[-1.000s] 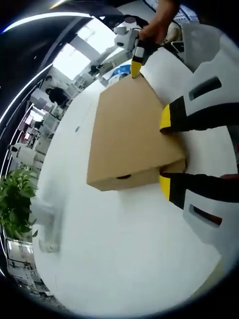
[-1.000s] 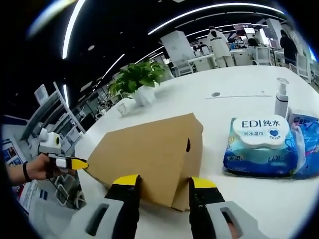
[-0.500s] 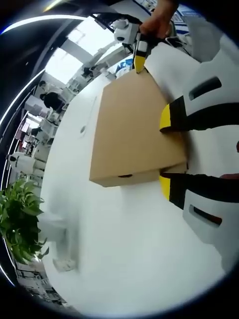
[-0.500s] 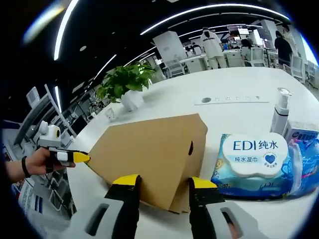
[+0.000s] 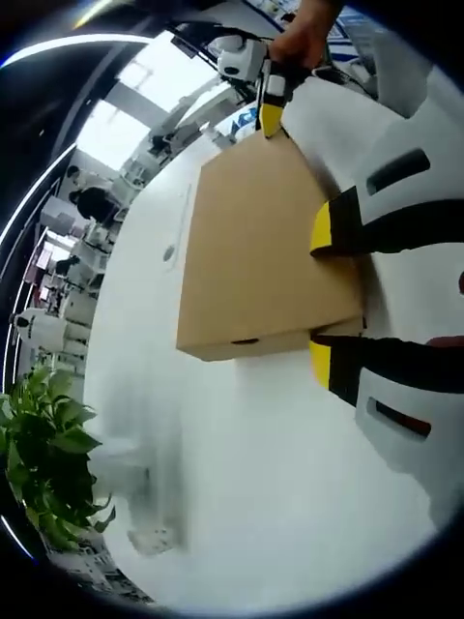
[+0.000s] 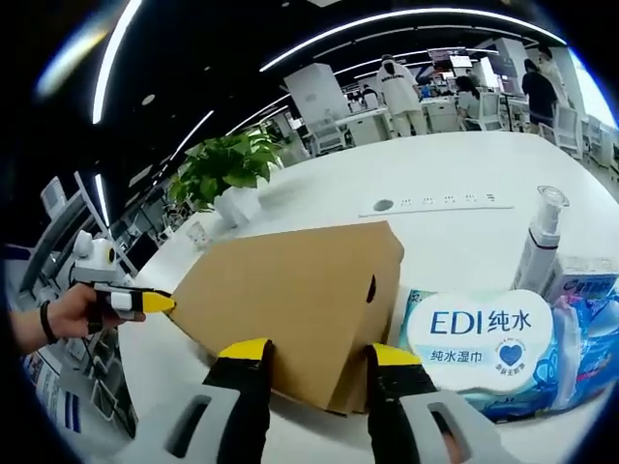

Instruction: Operate the shoe box by opening the lid, removing the specified soft item, and placing it in the target area until the item is outside and the box remains undamaged.

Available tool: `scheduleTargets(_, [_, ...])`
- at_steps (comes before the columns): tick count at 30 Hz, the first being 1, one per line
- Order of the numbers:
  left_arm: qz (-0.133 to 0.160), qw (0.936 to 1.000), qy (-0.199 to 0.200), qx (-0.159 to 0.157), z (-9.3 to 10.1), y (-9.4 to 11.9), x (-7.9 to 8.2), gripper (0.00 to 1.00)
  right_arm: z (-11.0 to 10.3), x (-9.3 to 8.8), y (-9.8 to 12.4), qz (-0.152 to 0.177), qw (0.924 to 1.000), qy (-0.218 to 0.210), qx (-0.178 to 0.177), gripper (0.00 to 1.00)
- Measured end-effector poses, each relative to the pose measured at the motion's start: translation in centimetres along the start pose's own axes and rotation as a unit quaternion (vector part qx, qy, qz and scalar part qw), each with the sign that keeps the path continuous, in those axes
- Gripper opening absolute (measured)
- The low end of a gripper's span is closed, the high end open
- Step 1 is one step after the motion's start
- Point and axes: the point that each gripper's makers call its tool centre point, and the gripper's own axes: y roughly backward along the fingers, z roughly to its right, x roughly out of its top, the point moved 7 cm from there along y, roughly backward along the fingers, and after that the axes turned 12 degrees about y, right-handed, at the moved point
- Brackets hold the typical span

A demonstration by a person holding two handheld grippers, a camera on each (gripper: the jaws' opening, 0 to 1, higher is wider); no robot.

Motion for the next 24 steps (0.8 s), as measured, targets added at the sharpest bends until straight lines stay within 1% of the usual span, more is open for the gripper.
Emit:
scheduleTargets(4, [-0.001,1.0000,-0.006,0.000,0.0,-0.1,0.1,0.31,0.1,0.1,0.0,0.000,1.0000,0.003,-0.001,0.36])
scheduleTargets(6, [-0.002,1.0000,-0.008,-0.001,0.0,0.0,0.1,0.31,0.0,0.2,0.0,0.000,0.9999,0.013,-0.002,0.36])
scheduleTargets(10, [0.003,0.9998,-0.019,0.003,0.1,0.2,0.1,0.31,-0.1,0.4,0.3,-0.002,0.9986,0.053,0.000,0.37])
scheduleTargets(12, [0.005,0.9997,-0.022,0.004,0.1,0.4,0.0,0.32,0.0,0.3,0.6,-0.005,0.9975,0.070,-0.005,0.40])
scheduleTargets(13, [0.010,0.9997,-0.022,0.003,0.2,0.6,-0.1,0.33,-0.1,0.2,0.8,-0.005,0.9975,0.071,-0.005,0.43])
scheduleTargets(15, [0.018,0.9997,-0.019,0.002,0.3,1.2,-0.2,0.37,0.0,0.0,1.7,0.001,0.9972,0.075,-0.004,0.45])
scheduleTargets(18, [0.032,0.9993,-0.021,0.000,0.7,2.4,-0.7,0.41,0.4,-0.3,3.4,0.016,0.9970,0.074,-0.014,0.47])
scheduleTargets(21, [0.045,0.9984,-0.032,-0.004,1.5,3.7,-1.6,0.44,0.7,-0.9,6.2,0.040,0.9959,0.075,-0.029,0.49])
scheduleTargets(23, [0.048,0.9978,-0.044,-0.006,2.1,4.6,-2.5,0.45,0.8,-1.7,7.5,0.039,0.9955,0.081,-0.029,0.50])
scheduleTargets(24, [0.053,0.9973,-0.052,-0.004,2.4,5.1,-2.8,0.45,0.9,-2.1,8.4,0.039,0.9951,0.083,-0.035,0.50])
